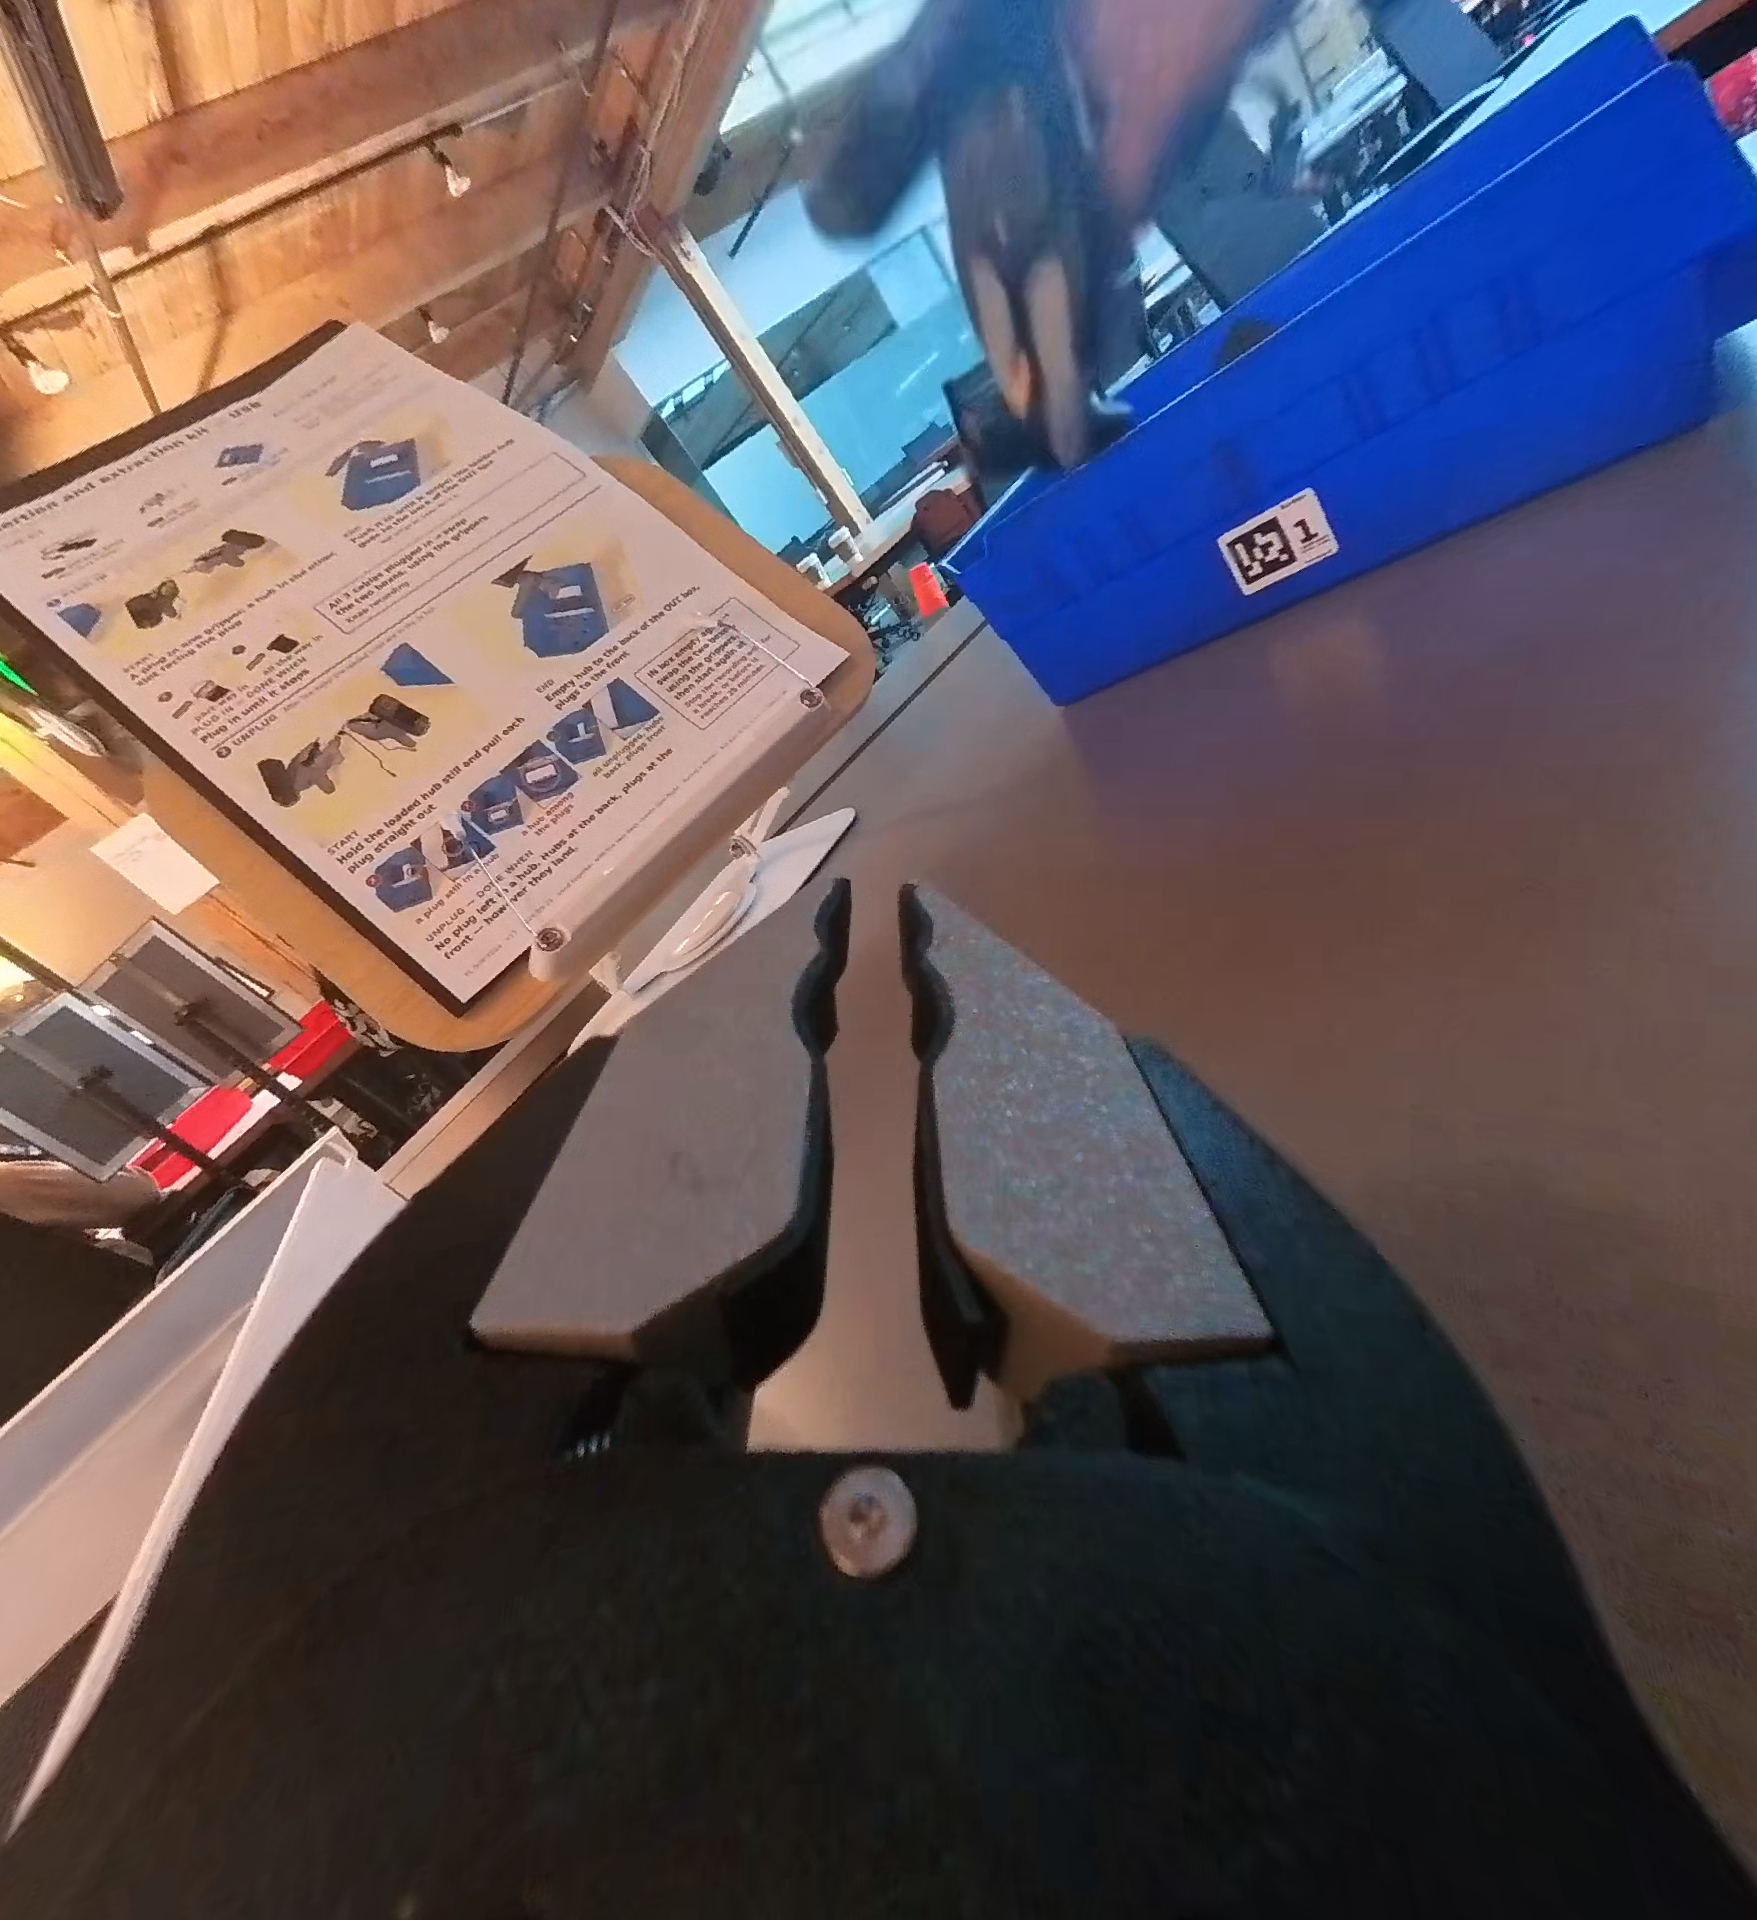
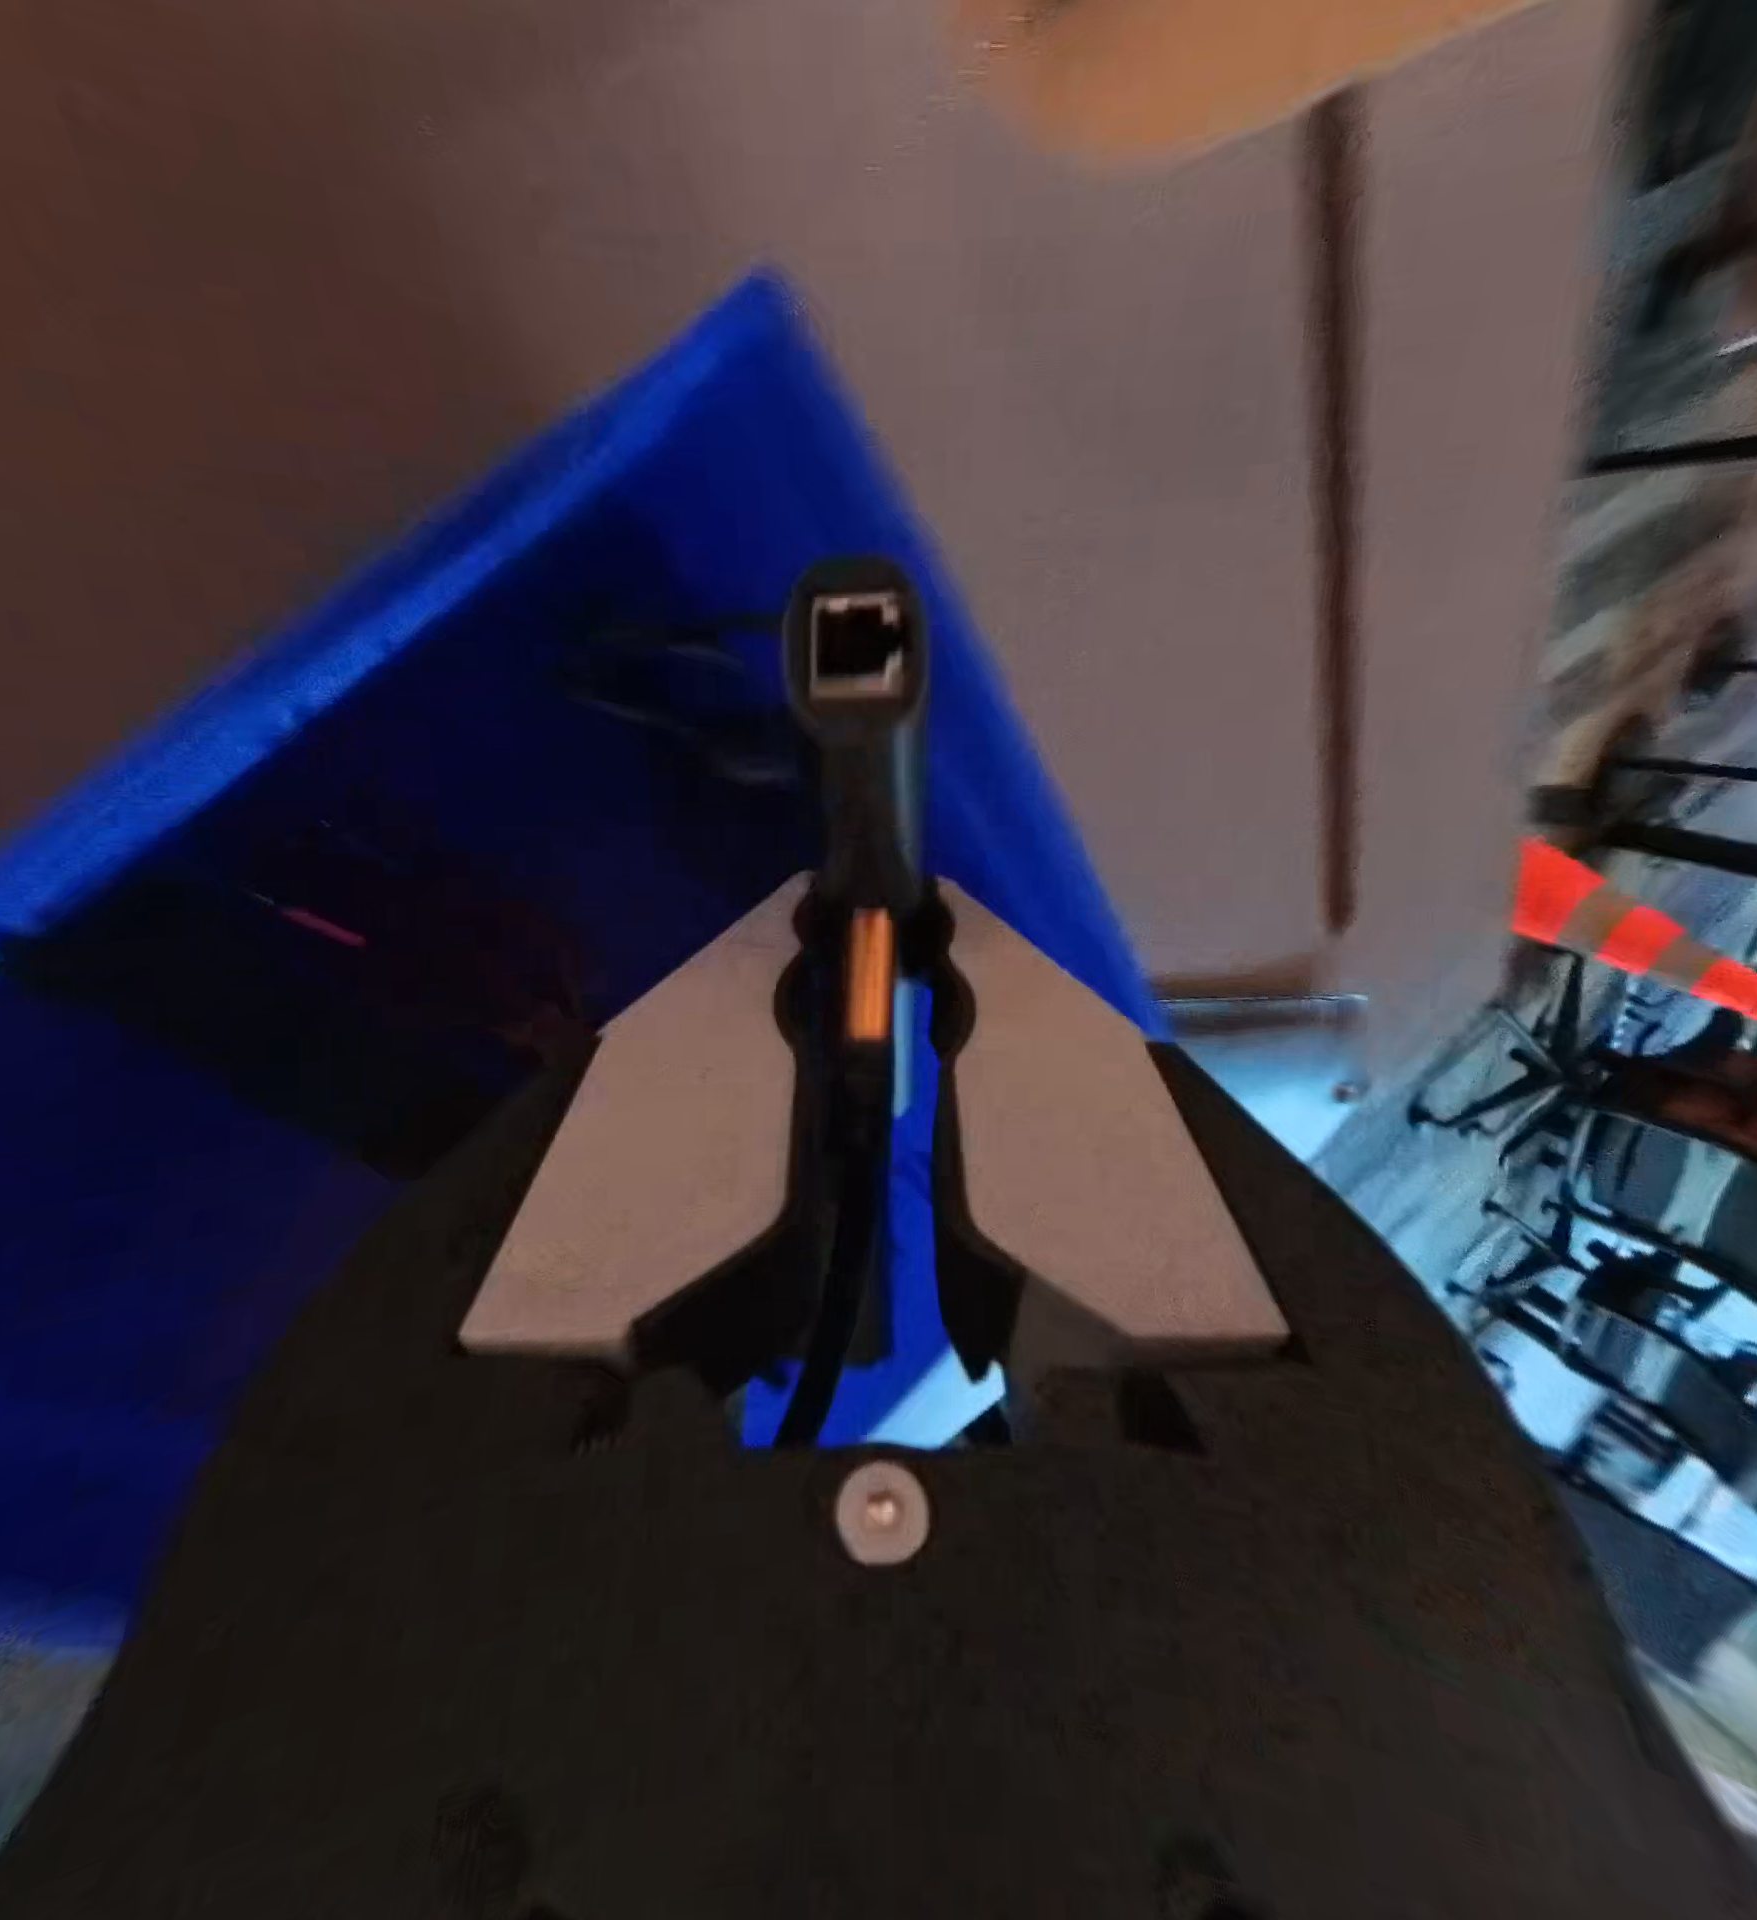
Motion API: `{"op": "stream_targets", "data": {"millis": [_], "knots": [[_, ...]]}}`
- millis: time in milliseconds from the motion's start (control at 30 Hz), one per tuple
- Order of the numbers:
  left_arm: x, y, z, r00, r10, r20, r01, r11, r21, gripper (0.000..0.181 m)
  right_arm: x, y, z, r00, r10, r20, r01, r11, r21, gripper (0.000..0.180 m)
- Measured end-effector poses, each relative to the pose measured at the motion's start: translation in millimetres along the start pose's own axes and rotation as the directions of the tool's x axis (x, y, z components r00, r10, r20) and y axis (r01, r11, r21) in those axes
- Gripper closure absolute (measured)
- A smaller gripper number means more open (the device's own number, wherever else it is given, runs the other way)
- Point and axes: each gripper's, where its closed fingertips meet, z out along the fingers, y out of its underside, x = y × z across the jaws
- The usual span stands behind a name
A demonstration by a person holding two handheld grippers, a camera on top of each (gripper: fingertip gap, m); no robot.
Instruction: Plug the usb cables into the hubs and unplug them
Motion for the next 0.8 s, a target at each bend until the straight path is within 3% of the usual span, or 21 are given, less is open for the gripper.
{"op": "stream_targets", "data": {"millis": [33,100,167,267,333,400,467,533,600,700,800], "knots": [[-0.6,0.1,-0.3,1.000,-0.002,0.002,0.002,1.000,0.001,0.175,-12.9,11.3,28.5,0.998,-0.046,0.047,0.050,0.995,-0.088,0.164],[-1.8,0.8,-0.9,1.000,0.001,0.008,-0.001,1.000,-0.001,0.176,-21.2,23.7,58.2,0.995,-0.062,0.079,0.075,0.980,-0.182,0.165],[-1.4,0.7,-0.8,1.000,0.002,0.005,-0.002,1.000,-0.001,0.176,-12.6,23.1,60.8,0.997,0.007,0.071,0.007,0.981,-0.191,0.163],[0.8,3.7,1.1,1.000,-0.002,-0.009,0.002,1.000,-0.027,0.173,0.7,25.6,38.0,0.994,0.084,0.063,-0.072,0.984,-0.165,0.138],[6.0,9.7,3.9,0.995,-0.078,-0.059,0.072,0.992,-0.106,0.153,13.6,33.6,13.1,0.992,0.122,0.015,-0.119,0.983,-0.138,0.123],[17.8,12.8,1.9,0.947,-0.289,-0.138,0.254,0.940,-0.227,0.133,34.5,46.8,-16.9,0.977,0.189,-0.101,-0.199,0.975,-0.096,0.111],[29.6,-5.0,-9.4,0.882,-0.420,-0.216,0.369,0.898,-0.239,0.120,59.8,64.1,-50.3,0.927,0.264,-0.265,-0.283,0.958,-0.035,0.095],[28.1,-23.2,-24.0,0.886,-0.410,-0.216,0.370,0.906,-0.205,0.121,78.1,77.2,-83.5,0.850,0.339,-0.402,-0.342,0.937,0.067,0.080],[20.7,-35.0,-39.0,0.906,-0.384,-0.175,0.351,0.916,-0.195,0.116,85.9,83.6,-110.6,0.778,0.415,-0.472,-0.373,0.909,0.184,0.078],[11.7,-39.7,-60.9,0.902,-0.411,-0.132,0.370,0.893,-0.255,0.115,87.6,86.9,-141.9,0.694,0.544,-0.471,-0.412,0.837,0.359,0.078],[-15.4,-27.4,-85.4,0.926,-0.378,0.009,0.361,0.877,-0.317,0.116,70.0,95.1,-159.3,0.657,0.683,-0.319,-0.539,0.721,0.434,0.078]]}}
